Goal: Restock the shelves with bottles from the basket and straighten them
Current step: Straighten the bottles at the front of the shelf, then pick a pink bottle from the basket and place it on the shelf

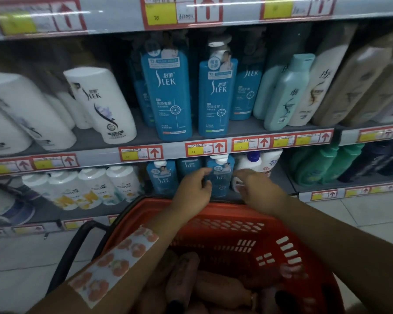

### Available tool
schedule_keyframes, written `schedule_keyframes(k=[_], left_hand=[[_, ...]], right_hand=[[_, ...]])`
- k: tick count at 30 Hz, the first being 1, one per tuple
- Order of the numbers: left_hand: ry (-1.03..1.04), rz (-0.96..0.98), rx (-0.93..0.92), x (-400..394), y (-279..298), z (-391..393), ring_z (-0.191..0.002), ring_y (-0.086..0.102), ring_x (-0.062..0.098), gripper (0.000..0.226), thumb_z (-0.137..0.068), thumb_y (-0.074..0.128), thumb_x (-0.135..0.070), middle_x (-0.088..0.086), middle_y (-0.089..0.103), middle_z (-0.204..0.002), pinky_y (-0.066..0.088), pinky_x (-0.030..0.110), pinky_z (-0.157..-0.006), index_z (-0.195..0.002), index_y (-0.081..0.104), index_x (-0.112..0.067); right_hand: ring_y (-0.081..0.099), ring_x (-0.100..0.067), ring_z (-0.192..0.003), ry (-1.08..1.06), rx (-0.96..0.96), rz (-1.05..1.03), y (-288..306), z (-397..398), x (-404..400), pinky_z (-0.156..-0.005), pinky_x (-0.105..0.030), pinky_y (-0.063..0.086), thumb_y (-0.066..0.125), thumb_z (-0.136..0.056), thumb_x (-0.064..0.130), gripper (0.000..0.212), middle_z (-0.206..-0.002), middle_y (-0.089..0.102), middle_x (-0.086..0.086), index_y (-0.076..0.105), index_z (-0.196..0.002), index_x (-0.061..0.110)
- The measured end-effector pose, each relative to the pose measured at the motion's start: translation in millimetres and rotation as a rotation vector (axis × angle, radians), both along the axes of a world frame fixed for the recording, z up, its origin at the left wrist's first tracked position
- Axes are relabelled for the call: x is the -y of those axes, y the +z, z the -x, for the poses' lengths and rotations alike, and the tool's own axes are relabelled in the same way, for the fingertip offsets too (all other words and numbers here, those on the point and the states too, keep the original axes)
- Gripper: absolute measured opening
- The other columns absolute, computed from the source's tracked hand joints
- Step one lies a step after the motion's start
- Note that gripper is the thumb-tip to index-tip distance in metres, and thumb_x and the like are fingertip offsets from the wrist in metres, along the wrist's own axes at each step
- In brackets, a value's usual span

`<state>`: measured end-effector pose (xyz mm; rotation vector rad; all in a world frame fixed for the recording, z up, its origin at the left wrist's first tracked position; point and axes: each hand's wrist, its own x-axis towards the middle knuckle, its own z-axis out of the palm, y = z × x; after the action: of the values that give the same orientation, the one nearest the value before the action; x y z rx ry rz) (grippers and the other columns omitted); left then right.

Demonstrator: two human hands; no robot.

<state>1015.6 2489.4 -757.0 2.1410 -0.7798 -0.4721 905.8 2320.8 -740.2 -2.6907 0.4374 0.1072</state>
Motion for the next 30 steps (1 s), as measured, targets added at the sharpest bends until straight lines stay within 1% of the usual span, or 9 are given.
schedule_keyframes(k=[5, 9, 11, 14, 18, 21, 24, 27, 30], left_hand=[[-0.249, -0.401, 0.327, -42, 30, 28, -0.135, 0.045, 0.024, 0.056, -0.098, 0.053, -0.026, 0.006, 0.047, -0.149, 0.039, 0.037, -0.112, -0.151, 0.04, -0.016], [-0.348, -0.518, 0.477, -78, 44, 68, -0.126, 0.05, 0.027, 0.047, -0.094, 0.051, -0.029, 0.005, 0.052, -0.138, 0.046, 0.042, -0.104, -0.14, 0.048, -0.018], [-0.389, -0.585, 0.461, -96, 43, 93, -0.126, 0.049, 0.027, 0.047, -0.093, 0.052, -0.029, 0.005, 0.051, -0.139, 0.045, 0.04, -0.104, -0.138, 0.05, -0.018], [-0.47, -0.69, 0.416, -117, 31, 128, -0.124, 0.051, 0.029, 0.039, -0.094, 0.051, -0.031, 0.007, 0.054, -0.134, 0.045, 0.038, -0.103, -0.129, 0.057, -0.016], [-0.547, -0.79, 0.313, -136, -4, 149, -0.116, 0.055, 0.033, 0.045, -0.091, 0.049, -0.038, 0.009, 0.056, -0.132, 0.049, 0.044, -0.097, -0.13, 0.052, -0.016], [-0.546, -0.884, 0.27, -146, -28, 154, -0.112, 0.052, 0.038, 0.074, -0.087, 0.049, -0.064, 0.014, 0.053, -0.132, 0.049, 0.049, -0.093, -0.14, 0.035, -0.015], [-0.529, -0.876, 0.227, -150, -43, 157, -0.125, 0.048, 0.041, 0.083, -0.093, 0.058, -0.054, 0.02, 0.038, -0.147, 0.045, 0.049, -0.101, -0.152, 0.016, -0.014], [-0.499, -0.834, 0.114, -150, -56, 151, -0.13, 0.047, 0.041, 0.096, -0.085, 0.057, -0.064, 0.02, 0.031, -0.156, 0.041, 0.047, -0.105, -0.152, 0.002, -0.024], [-0.487, -0.803, -0.031, -146, -67, 147, -0.122, 0.052, 0.041, 0.103, -0.084, 0.056, -0.062, 0.024, 0.032, -0.155, 0.043, 0.037, -0.094, -0.154, -0.008, -0.025]], right_hand=[[0.06, -0.026, -0.116, 0.121, -0.168, 0.15, 25, 52, -39, -0.094, -0.039, 0.053, 0.053, -0.089, 0.008, 0.051, -0.134, 0.056, -0.006, 0.05, -0.139, 0.017], [0.062, -0.024, -0.114, 0.123, -0.226, 0.174, 47, 94, -62, -0.093, -0.039, 0.054, 0.052, -0.089, 0.018, 0.051, -0.134, 0.06, -0.003, 0.049, -0.14, 0.025], [0.063, -0.022, -0.113, 0.141, -0.266, 0.17, 54, 114, -73, -0.094, -0.038, 0.055, 0.052, -0.089, 0.02, 0.054, -0.133, 0.063, -0.001, 0.049, -0.142, 0.031], [0.06, -0.024, -0.12, 0.161, -0.38, 0.105, 61, 148, -92, -0.099, -0.033, 0.05, 0.056, -0.09, 0.023, 0.05, -0.135, 0.061, -0.006, 0.052, -0.14, 0.026], [0.057, -0.023, -0.123, 0.205, -0.472, 0.053, 48, 183, -111, -0.1, -0.033, 0.048, 0.062, -0.087, 0.026, 0.05, -0.135, 0.06, -0.003, 0.054, -0.136, 0.026], [0.055, -0.024, -0.125, 0.218, -0.562, 0.019, 25, 191, -117, -0.104, -0.035, 0.044, 0.054, -0.091, 0.024, 0.045, -0.138, 0.058, -0.004, 0.056, -0.136, 0.026], [0.055, -0.025, -0.122, 0.222, -0.638, -0.016, 5, 185, -115, -0.105, -0.036, 0.044, 0.053, -0.093, 0.022, 0.042, -0.138, 0.057, -0.004, 0.056, -0.135, 0.026], [0.06, -0.023, -0.115, 0.246, -0.667, -0.017, -10, 178, -111, -0.101, -0.037, 0.049, 0.058, -0.092, 0.024, 0.038, -0.132, 0.062, -0.003, 0.059, -0.13, 0.026], [0.063, -0.025, -0.114, 0.277, -0.73, -0.019, -21, 177, -108, -0.1, -0.039, 0.051, 0.062, -0.09, 0.03, 0.048, -0.132, 0.062, -0.006, 0.054, -0.137, 0.021]])
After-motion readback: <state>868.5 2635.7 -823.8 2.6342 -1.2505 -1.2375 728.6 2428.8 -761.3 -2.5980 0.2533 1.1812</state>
